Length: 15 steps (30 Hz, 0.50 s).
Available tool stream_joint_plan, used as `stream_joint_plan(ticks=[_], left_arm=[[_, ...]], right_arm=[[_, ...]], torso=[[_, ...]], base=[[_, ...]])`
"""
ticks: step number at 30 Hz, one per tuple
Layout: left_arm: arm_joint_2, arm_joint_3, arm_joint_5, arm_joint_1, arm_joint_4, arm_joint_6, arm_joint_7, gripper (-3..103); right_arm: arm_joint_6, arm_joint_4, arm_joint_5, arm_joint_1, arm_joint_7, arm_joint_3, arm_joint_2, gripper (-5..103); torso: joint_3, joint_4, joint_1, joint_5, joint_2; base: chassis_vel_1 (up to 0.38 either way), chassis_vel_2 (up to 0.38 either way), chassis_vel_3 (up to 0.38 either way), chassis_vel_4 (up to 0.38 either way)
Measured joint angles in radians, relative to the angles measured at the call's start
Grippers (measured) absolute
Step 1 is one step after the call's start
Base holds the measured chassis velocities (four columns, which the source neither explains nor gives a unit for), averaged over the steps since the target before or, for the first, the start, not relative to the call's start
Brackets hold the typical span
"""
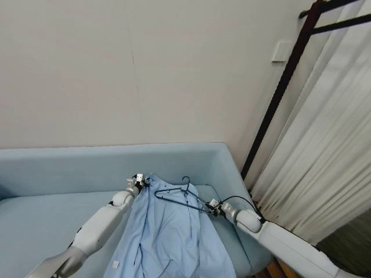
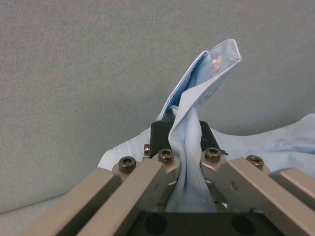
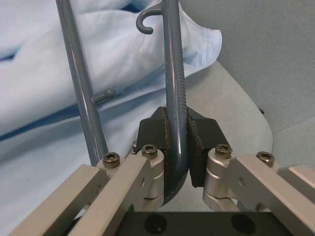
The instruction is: Pick up the clothes from the sofa and hang them on the clothes hanger.
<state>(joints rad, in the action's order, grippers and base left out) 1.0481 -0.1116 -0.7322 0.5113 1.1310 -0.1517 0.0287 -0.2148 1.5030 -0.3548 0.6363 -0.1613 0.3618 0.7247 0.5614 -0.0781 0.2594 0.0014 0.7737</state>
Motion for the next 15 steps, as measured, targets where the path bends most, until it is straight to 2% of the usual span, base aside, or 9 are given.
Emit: stream_joint_plan(ticks=[9,15], left_arm=[[-0.010,0.005,0.013,0.030,0.028,-0.004,-0.007,2],[-0.017,0.006,0.020,0.058,0.068,-0.007,-0.014,2]], right_arm=[[0.009,0.017,-0.044,-0.003,-0.015,0.009,-0.001,8],[0.018,-0.032,-0.031,-0.046,-0.020,0.083,0.054,8]], torso=[[0.000,0.0000,0.000,-0.0001,0.000],[0.000,0.0001,0.000,-0.0001,0.000]], base=[[0.000,0.000,0.000,0.000],[0.000,0.000,0.000,0.000]])
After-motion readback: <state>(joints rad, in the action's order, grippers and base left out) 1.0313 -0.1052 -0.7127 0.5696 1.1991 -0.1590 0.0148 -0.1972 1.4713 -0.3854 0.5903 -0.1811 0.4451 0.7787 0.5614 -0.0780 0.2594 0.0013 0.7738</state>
